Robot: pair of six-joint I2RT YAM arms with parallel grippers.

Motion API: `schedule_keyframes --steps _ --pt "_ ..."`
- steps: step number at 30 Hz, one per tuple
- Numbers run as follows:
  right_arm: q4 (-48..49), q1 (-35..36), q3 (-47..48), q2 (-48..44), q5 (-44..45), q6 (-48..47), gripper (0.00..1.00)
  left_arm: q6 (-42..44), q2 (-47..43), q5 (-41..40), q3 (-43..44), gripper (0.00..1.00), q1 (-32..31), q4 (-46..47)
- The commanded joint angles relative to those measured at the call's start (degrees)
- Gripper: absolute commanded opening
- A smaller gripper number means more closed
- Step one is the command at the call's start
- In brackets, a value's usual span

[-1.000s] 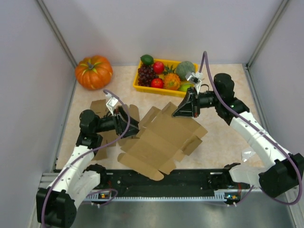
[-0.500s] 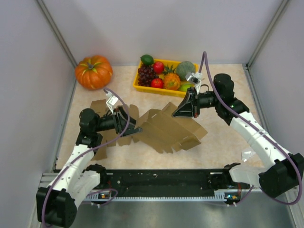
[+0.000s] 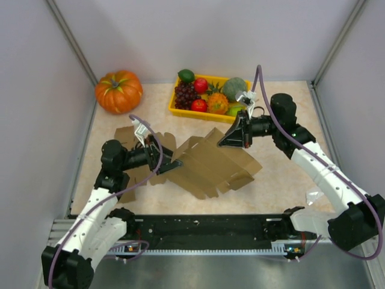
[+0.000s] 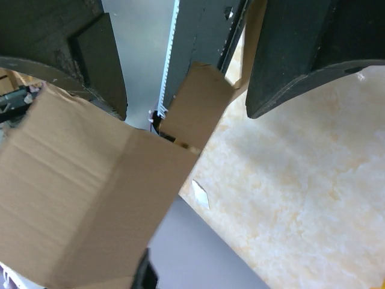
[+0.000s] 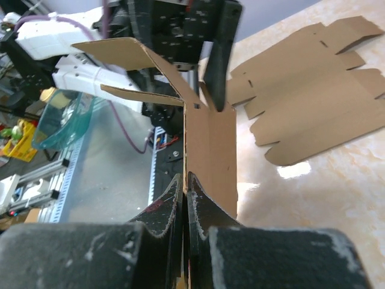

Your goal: Fold the paper box

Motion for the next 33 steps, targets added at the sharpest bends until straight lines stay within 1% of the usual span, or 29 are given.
schedule_keyframes --steps 1,2,3,4,5,6,8,9,10,11,12,13,14,15,16,17,18,19,20,21,22,23,25,27,28,29,32,33 --pt "-6.7 -0.5 0.8 -0.8 7.2 -2.1 0.00 2.7 -4.0 -8.6 0.7 0.82 -2.7 -2.8" --pt "-11.2 -0.3 3.4 -0.7 11.6 -4.2 0.00 3.4 -3.9 -9.8 1.0 0.81 -2.9 -5.4" --pt "-14.9 -0.1 4.5 -0.7 20.7 -8.0 0.00 4.2 -4.0 -12.0 1.5 0.82 -2.9 -8.8" --pt "-19.2 0.0 5.7 -0.4 23.9 -9.4 0.00 5.7 -4.4 -15.5 1.7 0.85 -2.9 -11.0" --pt "-24.3 0.4 7.4 0.1 27.2 -10.0 0.00 6.2 -5.9 -17.7 1.6 0.86 -2.9 -14.1" --pt "-26.4 0.4 7.8 0.2 32.8 -9.5 0.00 6.8 -6.8 -19.5 1.1 0.87 -3.0 -14.7" --pt "-30.5 0.9 8.2 1.2 35.8 -7.4 0.00 7.0 -8.0 -22.9 0.0 0.86 -3.1 -15.0" --pt "-31.6 1.4 8.1 1.4 40.8 -6.2 0.00 6.9 -8.0 -23.6 -0.1 0.85 -3.1 -15.0" --pt "-32.4 1.8 7.9 1.7 42.7 -5.6 0.00 6.2 -7.9 -24.4 -0.4 0.84 -3.2 -14.6" --pt "-33.0 2.3 6.7 1.7 44.3 -5.2 0.00 5.9 -7.5 -24.8 -0.6 0.76 -3.7 -13.5" --pt "-32.9 2.8 6.0 1.7 48.2 -3.8 0.00 4.9 -7.1 -25.7 -0.7 0.70 -4.2 -11.6" --pt "-32.9 2.9 5.4 2.1 49.2 -3.4 0.00 4.5 -6.7 -26.9 -0.6 0.67 -4.8 -11.1" --pt "-32.8 3.2 4.3 2.4 49.5 -4.0 0.00 4.4 -6.1 -29.5 -0.6 0.63 -7.2 -9.8" --pt "-32.5 3.6 3.9 3.4 51.5 -4.1 0.00 5.7 -5.8 -31.8 -0.5 0.63 -8.9 -9.0" --pt "-32.5 5.2 3.8 3.8 53.6 -4.3 0.00 6.7 -5.5 -34.4 0.4 0.65 -10.9 -9.0" --pt "-32.3 6.1 3.5 4.3 55.2 -5.0 0.00 7.9 -4.2 -37.4 0.9 0.69 -15.1 -8.9" --pt "-31.9 6.8 3.3 4.6 56.8 -5.4 0.00 10.2 -3.3 -41.7 1.5 0.78 -17.0 -8.8" --pt "-31.0 7.7 3.2 5.6 57.1 -5.7 0.00 11.5 -2.1 -43.0 3.2 0.79 -18.7 -7.7" --pt "-30.4 7.8 2.7 5.9 57.1 -5.8 0.00 12.7 0.8 -43.7 4.0 0.79 -21.5 -6.9" --pt "-29.8 7.8 2.5 6.3 57.7 -5.8 0.00 15.6 2.4 -44.4 5.0 0.79 -22.9 -6.2" --pt "-29.2 7.9 2.2 7.0 58.2 -5.9 0.00 16.8 4.2 -46.5 6.4 0.76 -23.9 -5.3" --pt "-29.0 8.2 1.8 7.2 58.8 -6.3 0.00 17.9 7.7 -46.4 7.0 0.68 -25.3 -2.8" --pt "-28.3 8.5 1.1 7.7 59.4 -6.5 0.00 21.6 11.0 -47.5 8.5 0.53 -26.6 0.3" --pt "-26.0 8.8 -0.4 7.3 59.3 -6.6 0.00 25.2 15.9 -48.8 8.8 0.52 -28.7 6.0" --pt "-25.3 8.8 -1.1 7.2 59.1 -6.5 0.00 26.0 17.5 -49.1 8.4 0.52 -29.4 8.3" --pt "-23.6 8.9 -2.1 6.6 58.8 -6.6 0.00 26.7 20.5 -49.1 8.2 0.59 -29.5 13.3" --pt "-21.6 8.9 -3.8 6.0 56.5 -7.7 0.00 28.1 26.0 -47.1 9.5 0.69 -29.7 16.7" --pt "-21.3 8.9 -4.1 5.9 56.1 -8.0 0.00 29.5 27.4 -46.6 10.4 0.70 -29.6 18.3"
